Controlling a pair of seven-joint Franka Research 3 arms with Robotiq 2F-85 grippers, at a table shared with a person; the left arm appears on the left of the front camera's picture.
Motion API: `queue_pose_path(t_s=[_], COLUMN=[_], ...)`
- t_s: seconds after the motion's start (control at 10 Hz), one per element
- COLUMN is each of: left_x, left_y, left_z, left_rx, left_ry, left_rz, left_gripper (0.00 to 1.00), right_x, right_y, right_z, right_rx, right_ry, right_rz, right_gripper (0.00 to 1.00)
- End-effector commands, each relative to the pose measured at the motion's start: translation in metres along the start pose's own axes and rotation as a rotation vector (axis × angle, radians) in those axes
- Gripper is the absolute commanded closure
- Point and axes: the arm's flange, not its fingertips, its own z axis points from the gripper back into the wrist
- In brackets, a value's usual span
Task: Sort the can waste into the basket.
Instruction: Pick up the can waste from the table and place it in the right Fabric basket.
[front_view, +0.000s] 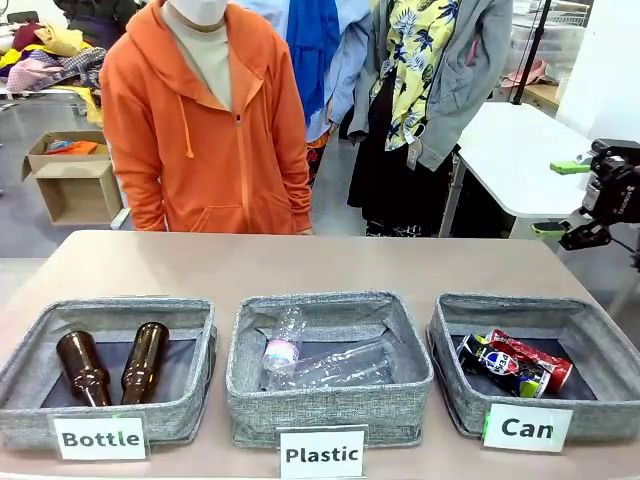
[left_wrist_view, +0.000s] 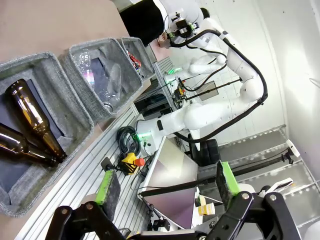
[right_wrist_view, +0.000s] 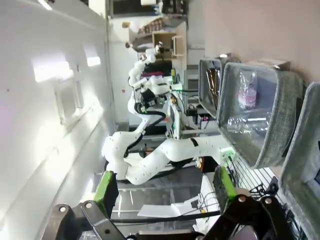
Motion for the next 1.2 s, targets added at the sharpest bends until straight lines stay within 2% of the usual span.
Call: queue_pose_path(t_s=[0.0,1.1], left_x=[-0.0006,-0.0006], left_y=[-0.002,-0.002], left_z=[0.0014,0.0014], left_rx=[-0.012,-0.012], left_ry=[0.002,0.002], left_rz=[-0.004,-0.004], left_gripper=[0.0,0.0], right_x=[-0.0011,-0.0011], right_y=[0.0029,0.0029], right_z=[0.0071,0.0071], right_rx=[-0.009,-0.009], right_ry=[0.022,0.022], right_rz=[0.026,0.026], right_gripper=[0.0,0.0])
